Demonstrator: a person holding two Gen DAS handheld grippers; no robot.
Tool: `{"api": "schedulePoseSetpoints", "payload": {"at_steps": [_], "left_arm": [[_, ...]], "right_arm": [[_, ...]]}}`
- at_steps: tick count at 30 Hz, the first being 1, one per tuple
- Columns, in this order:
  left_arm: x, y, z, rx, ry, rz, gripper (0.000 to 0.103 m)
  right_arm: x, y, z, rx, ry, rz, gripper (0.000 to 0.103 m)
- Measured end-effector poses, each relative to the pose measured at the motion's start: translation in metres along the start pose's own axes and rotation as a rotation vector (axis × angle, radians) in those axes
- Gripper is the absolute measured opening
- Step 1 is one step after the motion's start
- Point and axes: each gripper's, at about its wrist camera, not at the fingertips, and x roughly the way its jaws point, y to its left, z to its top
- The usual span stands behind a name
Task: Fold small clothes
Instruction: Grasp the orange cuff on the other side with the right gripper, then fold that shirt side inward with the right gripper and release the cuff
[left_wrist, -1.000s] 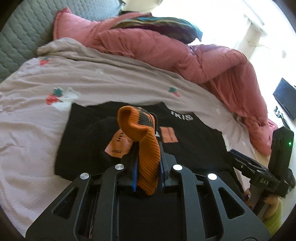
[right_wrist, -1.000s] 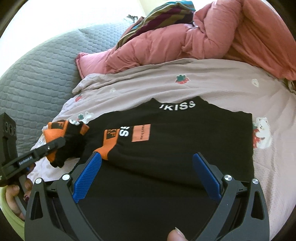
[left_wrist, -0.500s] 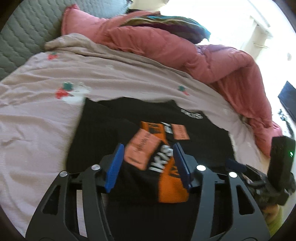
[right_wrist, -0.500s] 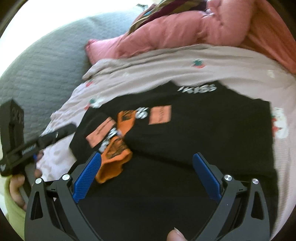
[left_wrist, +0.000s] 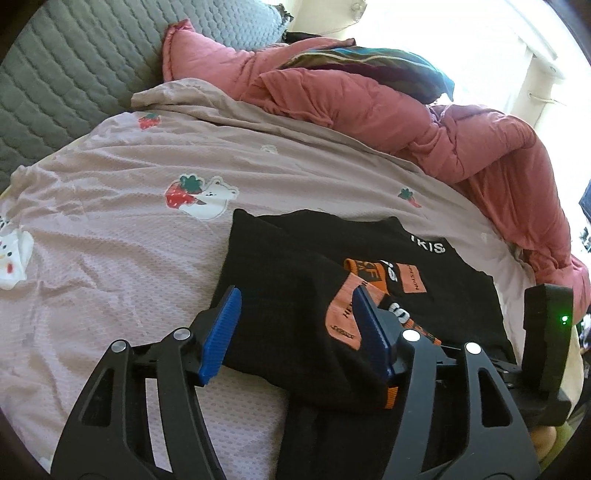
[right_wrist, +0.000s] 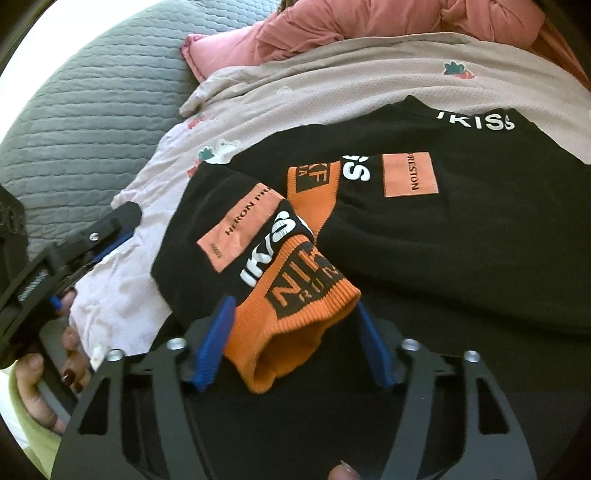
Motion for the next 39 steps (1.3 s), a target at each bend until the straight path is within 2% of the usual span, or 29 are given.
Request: {"api": "schedulePoseSetpoints", "payload": {"at_steps": [1,3,9,11,12,15,22,31,39], "left_arm": [[0.0,0.002,0.0,-0.003,-0.002,0.0,0.055],[0.001,0.003,0.0,-0.006,-0.002,0.001,0.056],[0.001,0.01,0.001,-0.023,-0.008,0.003,0.056],[-0.001,0.012,0.001,-0.029,-0.011,0.006,0.056],[-0.001,0.013,0.001,-0.032,-0.013,0.007,0.056],[-0.002,0.015,0.001,-0.038,-0.014,0.011,0.056],[-0.001,0.012,0.001,-0.023,-0.013,0.01,0.056],[0.002,0.008,-0.001,-0.001,-0.005,0.018,0.056],[0.008,-0.016,0.001,0.057,0.01,0.019,0.056]], "right_arm": [[0.001,0.001,0.001,-0.007,-0.001,0.002,0.046],[0.001,0.004,0.002,-0.022,-0.007,0.023,0.02],[-0.018,0.015,0.011,-0.106,-0.083,0.008,0.005],[-0.024,0.015,0.013,-0.117,-0.103,0.0,0.005],[-0.04,0.014,0.021,-0.134,-0.152,-0.015,0.005],[-0.065,0.007,0.034,-0.147,-0.224,-0.052,0.005],[-0.115,-0.037,0.052,-0.097,-0.343,-0.144,0.005],[-0.139,-0.089,0.042,-0.03,-0.363,-0.268,0.005],[-0.134,-0.107,0.031,0.001,-0.345,-0.292,0.005]]}}
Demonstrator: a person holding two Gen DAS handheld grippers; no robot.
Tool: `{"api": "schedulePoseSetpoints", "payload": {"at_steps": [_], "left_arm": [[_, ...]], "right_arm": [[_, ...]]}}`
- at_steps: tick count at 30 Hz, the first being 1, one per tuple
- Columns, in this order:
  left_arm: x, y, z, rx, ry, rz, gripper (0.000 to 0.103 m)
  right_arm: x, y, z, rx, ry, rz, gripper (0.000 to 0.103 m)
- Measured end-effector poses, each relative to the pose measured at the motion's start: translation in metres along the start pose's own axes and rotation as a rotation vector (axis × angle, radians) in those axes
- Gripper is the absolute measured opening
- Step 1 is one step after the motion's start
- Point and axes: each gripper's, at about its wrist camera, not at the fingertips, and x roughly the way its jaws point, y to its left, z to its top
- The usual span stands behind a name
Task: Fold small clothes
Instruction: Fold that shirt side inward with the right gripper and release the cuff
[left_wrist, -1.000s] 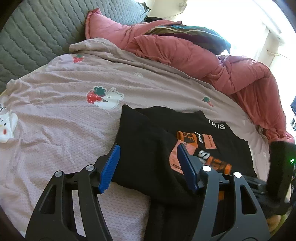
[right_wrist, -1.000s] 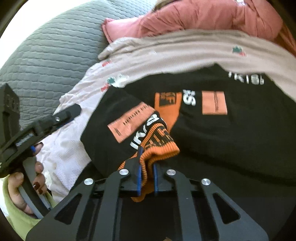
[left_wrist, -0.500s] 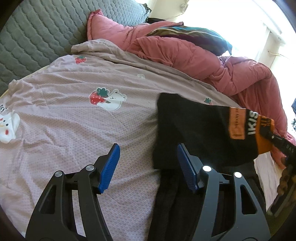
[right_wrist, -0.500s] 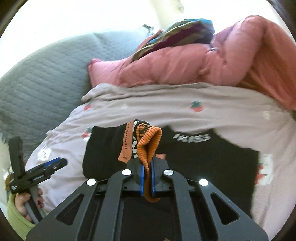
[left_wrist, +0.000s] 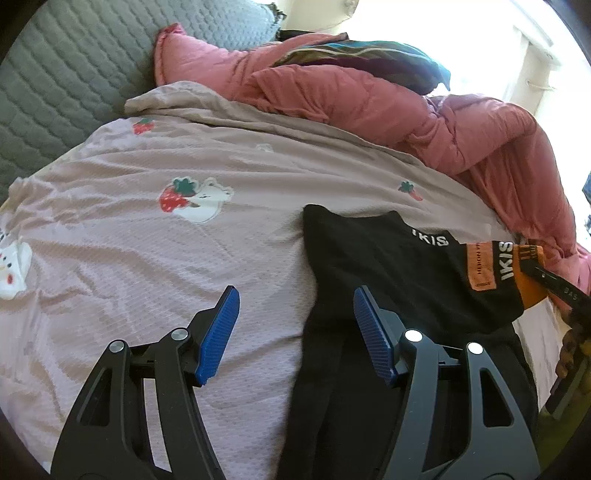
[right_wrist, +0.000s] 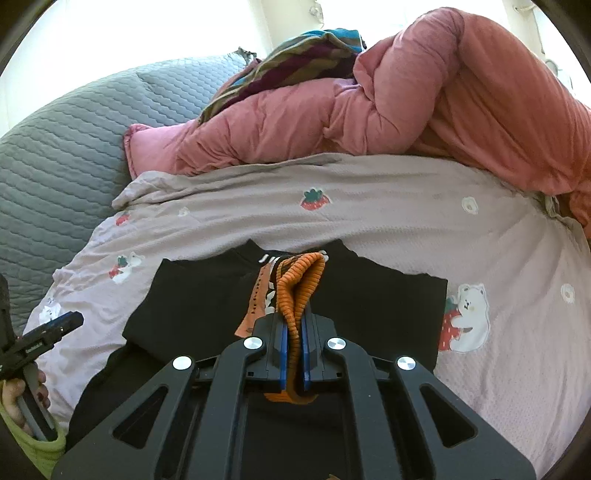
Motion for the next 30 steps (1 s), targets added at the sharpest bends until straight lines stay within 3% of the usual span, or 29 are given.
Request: {"api": "schedulePoseSetpoints", "payload": {"at_steps": [11,18,24,30], "left_arm": [[0.03,-0.057,0.016,0.106,0.048,-0.031,0.056],[0.066,-0.089,0.02,0.173,0.129,-0.059,0.056],[0.095,-0.096,0.008,0.198,0.213,-0.074,0.056],[0.106,-0.097,-0.004,0.219,0.239,-0.061,0.056]], "right_arm": [[0.002,-0.012,-0.007,0.016,0.01,-0.02,0.005],[0.004,-0.018,-0.009,0.027,0.02,-0.027,0.005],[0.006,-0.021,-0.012,0.03,0.027,-0.034,0.005],[0.009,-0.023,-0.012,0.039,0.035,-0.039,0.005]]}}
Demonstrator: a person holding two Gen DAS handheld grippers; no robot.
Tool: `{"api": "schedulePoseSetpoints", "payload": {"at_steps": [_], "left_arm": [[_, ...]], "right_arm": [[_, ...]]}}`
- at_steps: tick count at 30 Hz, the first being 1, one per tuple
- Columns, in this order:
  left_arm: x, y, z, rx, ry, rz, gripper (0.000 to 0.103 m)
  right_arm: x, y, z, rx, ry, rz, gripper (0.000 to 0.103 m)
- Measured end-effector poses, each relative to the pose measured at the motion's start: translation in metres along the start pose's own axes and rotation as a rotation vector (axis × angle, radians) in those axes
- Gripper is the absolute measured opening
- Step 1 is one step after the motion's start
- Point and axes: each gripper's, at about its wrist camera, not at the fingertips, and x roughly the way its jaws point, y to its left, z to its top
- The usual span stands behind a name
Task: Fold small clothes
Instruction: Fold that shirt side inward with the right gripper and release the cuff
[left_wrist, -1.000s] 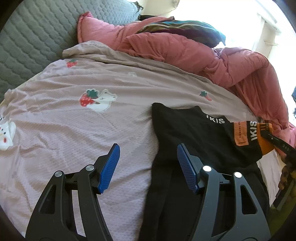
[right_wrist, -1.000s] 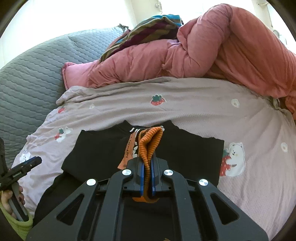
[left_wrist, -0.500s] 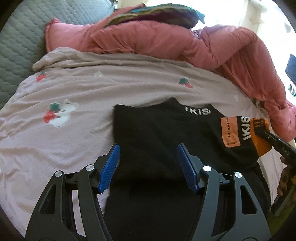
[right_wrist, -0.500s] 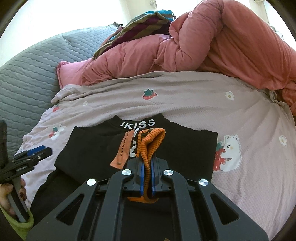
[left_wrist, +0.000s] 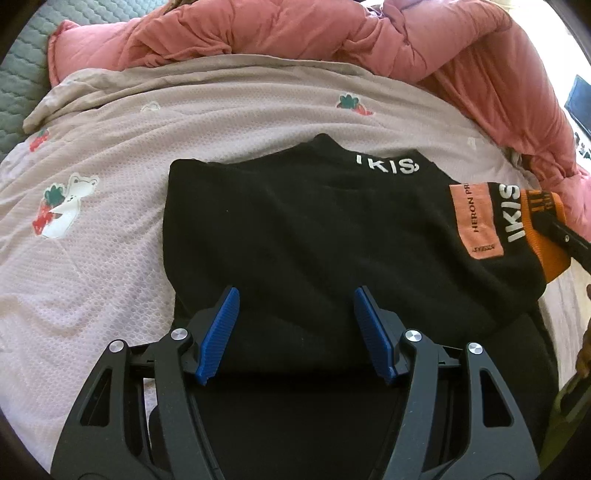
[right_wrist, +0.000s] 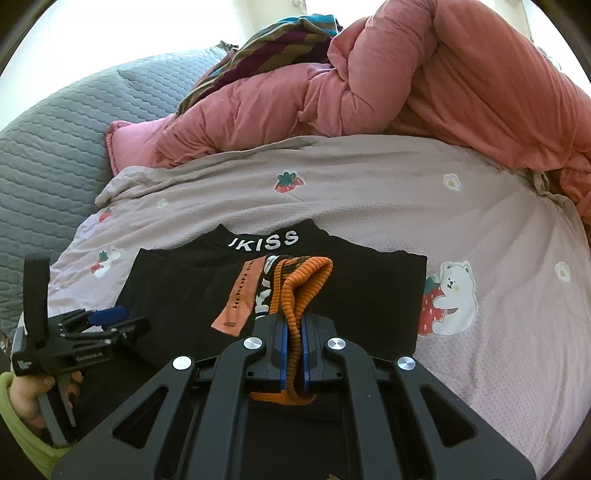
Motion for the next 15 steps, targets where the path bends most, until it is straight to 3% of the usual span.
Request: {"api": "schedulePoseSetpoints", "payload": {"at_steps": [5,9,15], "left_arm": [[-0.0014,0.001,-0.0011,-0.005,-0.005,-0.004,0.056],[-0.0044,0.0005,-0.0045,0.003,-0.012,0.0,0.056],[-0.0078,-0.0008,-0.0079,0.008,-0.02,0.007,0.056]], "right_arm": [[-0.0016,-0.0044,-0.0007,0.021,-0.007,-0.035,0.01],[-0.0012,-0.0039,-0.0041,0.026,-0.005,-0.045,0.022],[-0.0012,0.003,-0.0081,0.006,-0.002,-0.044,0.024]]}}
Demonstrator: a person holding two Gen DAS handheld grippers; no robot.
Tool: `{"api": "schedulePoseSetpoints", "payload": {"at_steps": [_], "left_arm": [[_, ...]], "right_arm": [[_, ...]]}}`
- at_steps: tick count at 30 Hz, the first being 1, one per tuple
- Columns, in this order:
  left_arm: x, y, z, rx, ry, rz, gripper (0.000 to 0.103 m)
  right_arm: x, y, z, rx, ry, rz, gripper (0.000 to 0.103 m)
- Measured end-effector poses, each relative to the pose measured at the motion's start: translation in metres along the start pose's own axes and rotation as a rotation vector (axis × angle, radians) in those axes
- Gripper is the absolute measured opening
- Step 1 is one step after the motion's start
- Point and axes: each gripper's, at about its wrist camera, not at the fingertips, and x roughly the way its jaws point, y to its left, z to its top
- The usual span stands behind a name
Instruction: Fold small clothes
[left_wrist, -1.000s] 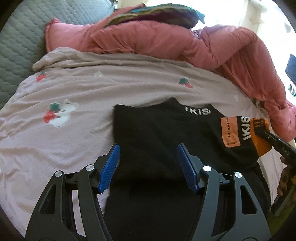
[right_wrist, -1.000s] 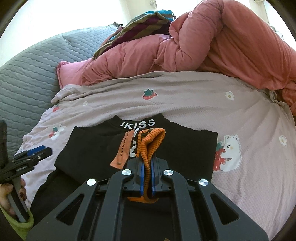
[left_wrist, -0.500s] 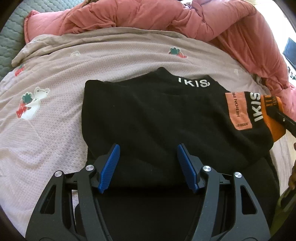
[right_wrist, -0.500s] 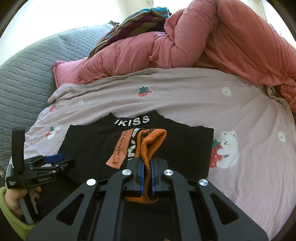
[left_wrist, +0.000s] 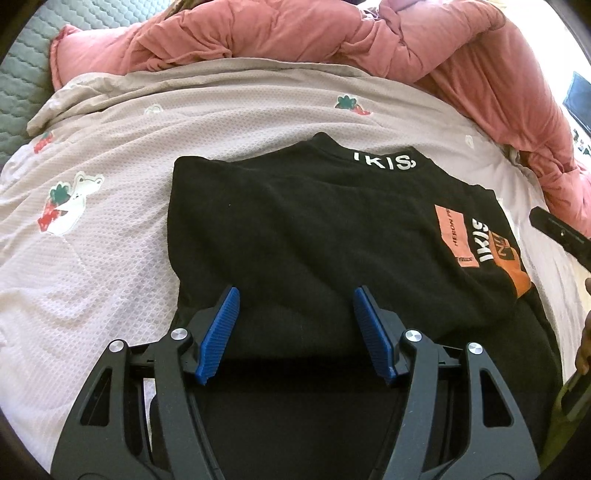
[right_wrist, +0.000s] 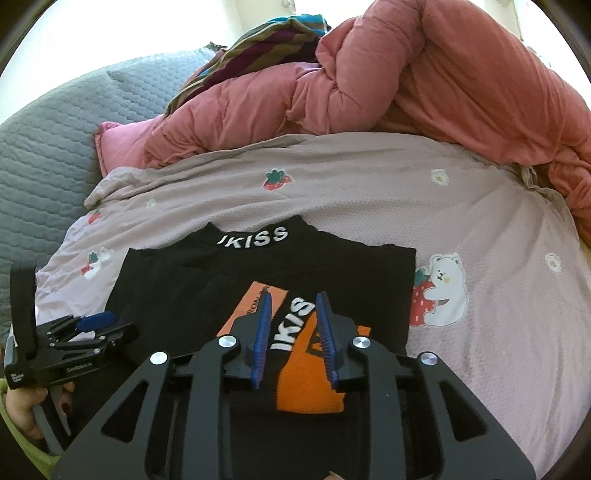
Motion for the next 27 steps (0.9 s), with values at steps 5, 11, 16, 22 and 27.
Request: {"api": "schedulePoseSetpoints", "payload": {"at_steps": [5,11,16,22,27], "left_arm": [[-0.003,0.003,-0.001,-0.015,-0.003,-0.012,0.056],[-0.005,0.001,-0.003,-0.004,-0.007,-0.003,0.056],[-0.005,0.0,-0.004,-0.004,-0.01,-0.003,0.056],[-0.006,0.001,-0.005,-0.007,-0.012,-0.008,0.056],[-0.007,0.002,-0.006,-0.01,-0.013,-0.011,0.056]], "right_arm": [[0.007,0.02,-0.008,-0.058,0.035,0.03,0.024],[0.018,0.037,-0.016,-0.118,0.081,0.05,0.03],[0.028,0.036,-0.021,-0.127,0.116,0.036,0.03],[0.038,0.033,-0.028,-0.132,0.151,0.018,0.03],[0.056,0.018,-0.037,-0.105,0.234,-0.032,0.031]]}}
